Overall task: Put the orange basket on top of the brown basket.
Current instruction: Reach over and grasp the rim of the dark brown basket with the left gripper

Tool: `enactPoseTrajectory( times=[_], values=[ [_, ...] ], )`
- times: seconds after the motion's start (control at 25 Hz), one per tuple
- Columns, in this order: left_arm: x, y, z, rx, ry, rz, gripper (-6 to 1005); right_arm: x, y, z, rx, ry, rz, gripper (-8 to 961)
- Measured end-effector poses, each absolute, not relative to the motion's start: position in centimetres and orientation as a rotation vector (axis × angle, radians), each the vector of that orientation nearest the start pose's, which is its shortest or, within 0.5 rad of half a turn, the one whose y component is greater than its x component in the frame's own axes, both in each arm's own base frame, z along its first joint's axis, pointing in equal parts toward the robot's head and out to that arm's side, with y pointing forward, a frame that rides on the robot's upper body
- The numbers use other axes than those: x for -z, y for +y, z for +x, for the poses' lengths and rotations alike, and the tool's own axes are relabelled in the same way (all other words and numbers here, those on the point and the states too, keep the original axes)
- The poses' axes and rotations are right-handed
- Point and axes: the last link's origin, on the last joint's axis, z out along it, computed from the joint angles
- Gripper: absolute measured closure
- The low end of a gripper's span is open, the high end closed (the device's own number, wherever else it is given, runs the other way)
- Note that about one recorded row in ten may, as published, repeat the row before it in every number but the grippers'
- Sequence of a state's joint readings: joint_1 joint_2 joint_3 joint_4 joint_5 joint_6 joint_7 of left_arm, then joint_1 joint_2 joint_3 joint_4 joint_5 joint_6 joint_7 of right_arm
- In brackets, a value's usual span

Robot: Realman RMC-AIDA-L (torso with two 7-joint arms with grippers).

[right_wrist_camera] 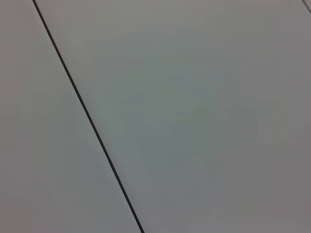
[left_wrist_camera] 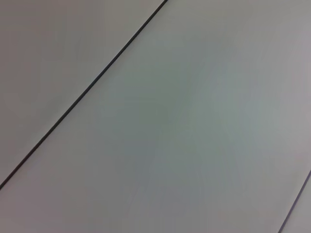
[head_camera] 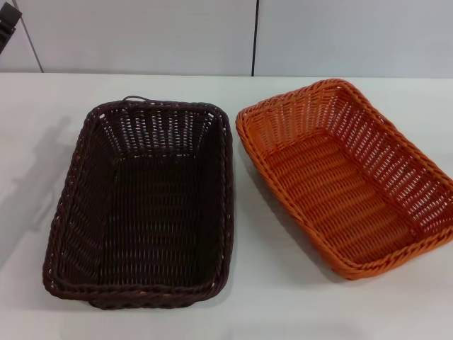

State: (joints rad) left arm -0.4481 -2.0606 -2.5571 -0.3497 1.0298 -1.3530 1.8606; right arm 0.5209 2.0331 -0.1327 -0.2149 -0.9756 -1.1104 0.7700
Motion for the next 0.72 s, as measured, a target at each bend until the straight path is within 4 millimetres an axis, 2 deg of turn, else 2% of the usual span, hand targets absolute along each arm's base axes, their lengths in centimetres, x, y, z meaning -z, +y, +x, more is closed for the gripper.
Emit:
enactPoseTrajectory(
  times=[0.72],
  values=[
    [-7.69, 35.57, -30.36, 1.425, -0.884, -1.61, 152, -11.38, 36.08, 37.51, -1.013, 0.797, -1.101, 194]
  ],
)
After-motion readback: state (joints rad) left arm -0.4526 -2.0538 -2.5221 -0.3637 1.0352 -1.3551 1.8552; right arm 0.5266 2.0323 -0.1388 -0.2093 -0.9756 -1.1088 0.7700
